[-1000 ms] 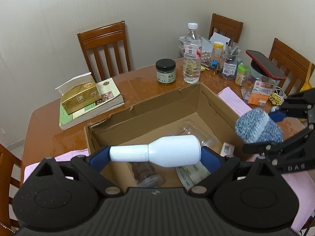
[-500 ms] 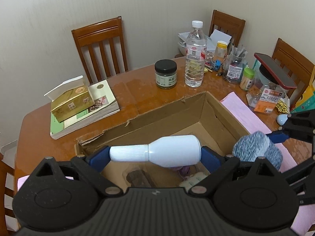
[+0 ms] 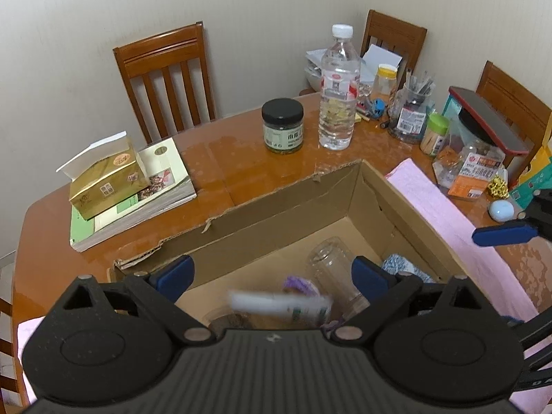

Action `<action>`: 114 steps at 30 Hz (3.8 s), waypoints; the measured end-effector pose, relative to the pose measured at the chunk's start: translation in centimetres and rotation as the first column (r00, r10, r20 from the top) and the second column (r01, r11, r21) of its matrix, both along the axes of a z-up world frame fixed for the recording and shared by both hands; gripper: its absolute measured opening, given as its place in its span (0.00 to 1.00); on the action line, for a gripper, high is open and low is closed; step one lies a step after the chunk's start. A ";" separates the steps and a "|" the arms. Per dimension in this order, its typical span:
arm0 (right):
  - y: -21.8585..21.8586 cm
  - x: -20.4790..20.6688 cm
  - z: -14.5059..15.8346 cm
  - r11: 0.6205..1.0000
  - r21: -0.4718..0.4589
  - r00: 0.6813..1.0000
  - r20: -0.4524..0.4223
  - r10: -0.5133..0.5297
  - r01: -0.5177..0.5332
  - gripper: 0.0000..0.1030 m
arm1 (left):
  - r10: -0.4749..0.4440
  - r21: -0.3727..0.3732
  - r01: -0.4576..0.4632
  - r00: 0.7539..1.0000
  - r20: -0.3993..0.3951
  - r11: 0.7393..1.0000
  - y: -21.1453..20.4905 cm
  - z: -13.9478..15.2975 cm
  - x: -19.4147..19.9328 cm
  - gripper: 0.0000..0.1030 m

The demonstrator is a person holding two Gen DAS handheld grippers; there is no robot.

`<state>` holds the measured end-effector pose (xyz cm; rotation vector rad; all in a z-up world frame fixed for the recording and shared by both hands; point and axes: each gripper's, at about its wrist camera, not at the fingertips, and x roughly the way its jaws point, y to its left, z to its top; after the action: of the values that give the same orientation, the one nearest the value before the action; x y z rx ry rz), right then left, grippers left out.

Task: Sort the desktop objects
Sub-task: 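Carry the white bottle and blue sock into the cardboard box and open both tools, then withdraw both tools from the box back over the table, then grasp the gold capsule jar with left tool while right tool grasps the pink knit sock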

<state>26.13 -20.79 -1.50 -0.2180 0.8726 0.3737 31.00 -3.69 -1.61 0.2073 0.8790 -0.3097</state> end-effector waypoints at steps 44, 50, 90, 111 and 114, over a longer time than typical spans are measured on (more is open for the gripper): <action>0.3 -6.9 -0.2 1.000 0.028 1.000 0.010 -0.005 0.004 0.96 | -0.133 -0.009 0.132 0.991 -0.011 0.991 0.5 1.0 -11.0 0.95; 0.5 -8.1 -1.0 1.000 0.026 1.000 -0.001 0.000 0.000 0.96 | -0.065 -0.043 0.062 0.995 -0.080 0.997 1.3 0.2 -12.8 0.95; 0.9 -11.4 -6.0 0.995 0.031 0.986 -0.135 0.098 -0.094 0.99 | 0.226 -0.062 -0.250 0.938 -0.261 0.966 0.7 -10.9 -15.5 0.98; 4.1 -11.8 -7.2 0.953 0.018 0.941 -0.157 0.300 -0.301 0.99 | 0.316 -0.072 -0.345 0.913 -0.258 0.936 2.1 -11.4 -15.4 0.98; 5.1 -11.7 -7.9 0.933 0.022 0.917 -0.177 0.358 -0.360 0.99 | 0.324 -0.068 -0.352 0.910 -0.259 0.934 2.8 -11.4 -15.6 0.98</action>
<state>14.39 -15.68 -9.41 -0.3612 1.0129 0.7414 15.37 -0.86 -13.00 -0.0943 1.1193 -0.0590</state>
